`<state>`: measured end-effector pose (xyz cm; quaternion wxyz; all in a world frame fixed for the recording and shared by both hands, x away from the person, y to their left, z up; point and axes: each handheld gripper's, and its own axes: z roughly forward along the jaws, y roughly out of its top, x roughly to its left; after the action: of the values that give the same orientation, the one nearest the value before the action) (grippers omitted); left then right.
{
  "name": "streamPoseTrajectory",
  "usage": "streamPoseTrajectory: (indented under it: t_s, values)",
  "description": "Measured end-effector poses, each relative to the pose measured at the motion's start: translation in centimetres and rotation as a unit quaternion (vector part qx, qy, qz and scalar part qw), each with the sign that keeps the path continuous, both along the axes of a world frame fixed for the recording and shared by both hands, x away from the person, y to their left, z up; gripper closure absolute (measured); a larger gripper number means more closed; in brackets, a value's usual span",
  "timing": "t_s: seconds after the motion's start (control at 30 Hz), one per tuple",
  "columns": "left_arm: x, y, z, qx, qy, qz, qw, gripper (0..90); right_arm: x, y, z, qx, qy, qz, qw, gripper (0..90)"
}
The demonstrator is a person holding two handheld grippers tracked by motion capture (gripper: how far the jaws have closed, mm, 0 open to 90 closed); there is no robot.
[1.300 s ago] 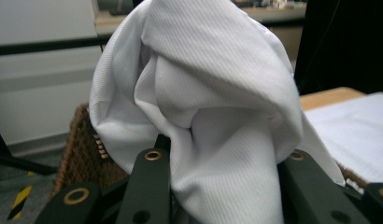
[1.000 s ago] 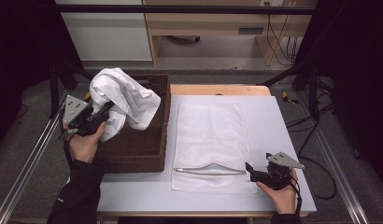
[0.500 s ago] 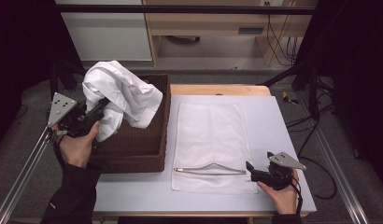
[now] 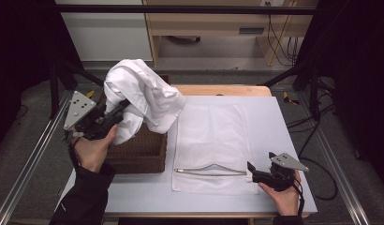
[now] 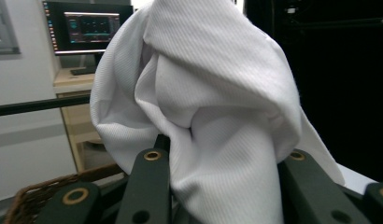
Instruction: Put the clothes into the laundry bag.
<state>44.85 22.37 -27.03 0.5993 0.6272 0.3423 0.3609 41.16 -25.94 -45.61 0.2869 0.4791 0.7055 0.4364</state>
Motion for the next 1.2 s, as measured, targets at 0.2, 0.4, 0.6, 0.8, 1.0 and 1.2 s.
streamPoseTrajectory:
  t_s: [0.2, 0.4, 0.6, 0.8, 1.0, 1.2]
  values:
    - [0.3, -2.8, -0.1, 0.011, -0.002, -0.024, 0.9996, 67.0, 0.0, -0.1, 0.0, -0.003, -0.002, -0.001, 1.0, 10.2]
    - [0.8, -6.1, -0.5, 0.015, 0.012, -0.051, 0.9985, 67.0, -0.1, -0.3, 0.0, -0.002, -0.002, -0.003, 1.0, 10.2]
    - [1.1, -9.1, -0.8, 0.018, 0.025, -0.076, 0.9966, 67.0, -0.2, -0.4, 0.0, -0.002, -0.003, -0.002, 1.0, 10.3]
    - [1.4, -11.9, -1.5, 0.021, 0.035, -0.097, 0.9945, 67.0, -0.2, -0.5, 0.0, -0.002, -0.003, -0.002, 1.0, 10.3]
    - [2.1, -14.6, -2.8, 0.031, 0.051, -0.113, 0.9919, 67.0, -0.2, -0.5, -0.1, -0.001, -0.001, 0.0, 1.0, 10.3]
    - [3.0, -16.9, -4.3, 0.042, 0.068, -0.123, 0.9892, 66.9, -0.4, -0.7, 0.1, 0.003, -0.004, 0.0, 1.0, 10.7]
